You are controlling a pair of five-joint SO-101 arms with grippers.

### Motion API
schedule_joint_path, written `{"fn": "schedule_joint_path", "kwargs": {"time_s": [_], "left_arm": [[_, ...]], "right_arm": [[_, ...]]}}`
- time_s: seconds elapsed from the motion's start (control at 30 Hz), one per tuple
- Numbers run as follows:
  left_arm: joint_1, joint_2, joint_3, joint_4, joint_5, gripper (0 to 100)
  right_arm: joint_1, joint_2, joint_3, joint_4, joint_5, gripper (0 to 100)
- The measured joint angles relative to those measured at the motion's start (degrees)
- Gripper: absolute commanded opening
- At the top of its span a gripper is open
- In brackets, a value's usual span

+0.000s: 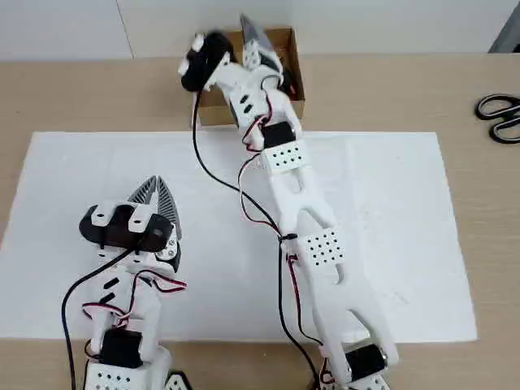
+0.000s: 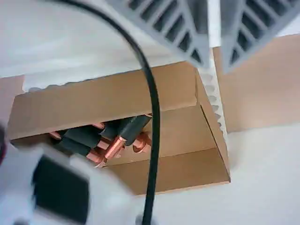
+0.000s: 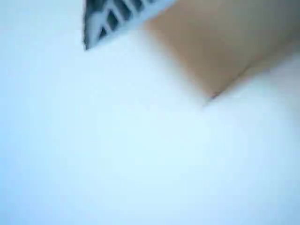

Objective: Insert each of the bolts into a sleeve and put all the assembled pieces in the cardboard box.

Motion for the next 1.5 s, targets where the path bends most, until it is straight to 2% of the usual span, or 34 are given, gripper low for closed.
{"fn": "schedule_joint_path", "kwargs": {"time_s": [0.17,0.3,0.6,1.13,1.33,1.5], "left_arm": [[0.0,0.0,0.0,0.0,0.0,1],[0.0,0.0,0.0,0.0,0.0,1],[0.0,0.0,0.0,0.0,0.0,1],[0.0,0.0,0.0,0.2,0.0,1],[0.0,0.0,0.0,9.6,0.0,1],[0.0,0.0,0.0,16.0,0.0,1]], "right_arm": [[-0.3,-1.9,-1.8,5.1,-0.1,19.1],[-0.3,-10.3,-1.9,11.0,-1.1,19.1],[-2.4,-29.6,-2.0,35.3,-4.7,19.1],[-6.6,-65.4,-3.2,67.7,-16.2,19.1],[-6.7,-80.1,-3.3,76.5,-23.6,19.1],[-6.7,-89.9,-4.0,78.2,-30.4,19.1]]}}
